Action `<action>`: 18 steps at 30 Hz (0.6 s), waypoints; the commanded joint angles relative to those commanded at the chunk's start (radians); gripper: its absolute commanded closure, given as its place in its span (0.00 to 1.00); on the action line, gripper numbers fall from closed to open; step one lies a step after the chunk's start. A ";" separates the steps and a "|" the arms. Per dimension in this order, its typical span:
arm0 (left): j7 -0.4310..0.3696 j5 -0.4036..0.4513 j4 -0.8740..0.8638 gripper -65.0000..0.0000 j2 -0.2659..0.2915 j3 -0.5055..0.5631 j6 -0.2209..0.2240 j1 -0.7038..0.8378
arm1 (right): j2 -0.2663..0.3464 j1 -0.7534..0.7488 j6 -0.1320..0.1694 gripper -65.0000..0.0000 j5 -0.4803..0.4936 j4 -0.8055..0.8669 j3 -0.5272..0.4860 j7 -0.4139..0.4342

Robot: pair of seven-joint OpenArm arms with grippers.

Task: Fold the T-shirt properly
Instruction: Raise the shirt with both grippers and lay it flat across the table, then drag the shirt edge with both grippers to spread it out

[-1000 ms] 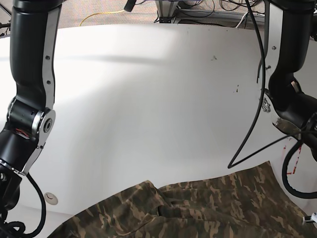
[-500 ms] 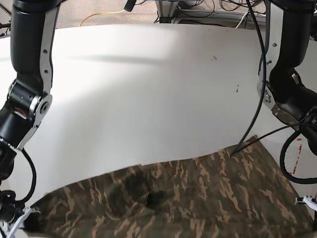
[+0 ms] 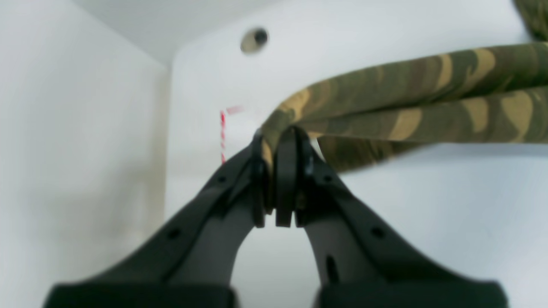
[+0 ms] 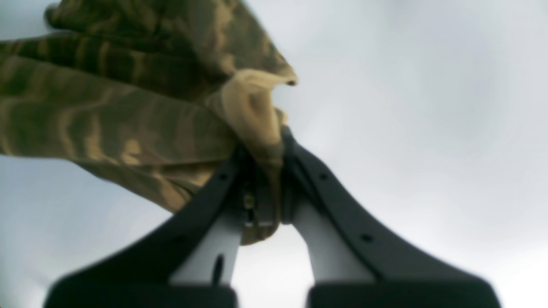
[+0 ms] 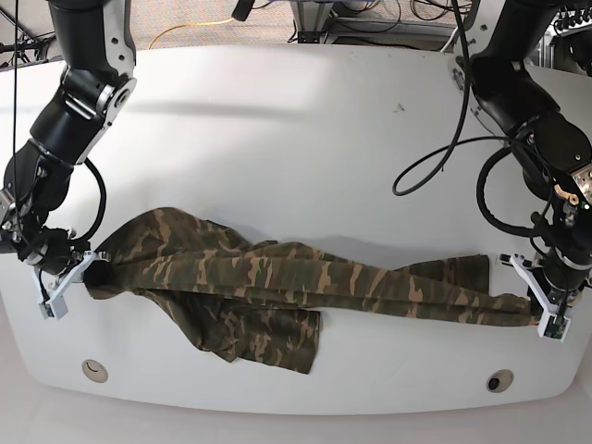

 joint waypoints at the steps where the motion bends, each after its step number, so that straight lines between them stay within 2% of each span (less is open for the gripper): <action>1: 0.000 0.000 0.003 1.00 0.000 -0.009 -0.007 0.034 | 0.000 -0.029 0.000 1.00 0.025 0.000 0.000 0.000; 8: -0.002 0.003 0.005 1.00 0.000 -0.061 -0.007 0.224 | 0.028 -0.212 0.000 1.00 0.219 0.000 0.025 -0.003; 11: -0.003 0.003 0.005 1.00 0.000 -0.089 -0.007 0.299 | 0.037 -0.282 -0.015 1.00 0.298 0.000 0.032 -0.003; 15: -0.005 0.003 0.005 1.00 -0.006 -0.135 -0.007 0.371 | 0.037 -0.339 -0.033 1.00 0.333 0.000 0.034 -0.003; 18: -0.006 0.005 0.005 1.00 -0.006 -0.169 -0.007 0.411 | 0.031 -0.361 -0.035 1.00 0.338 0.000 0.034 -0.002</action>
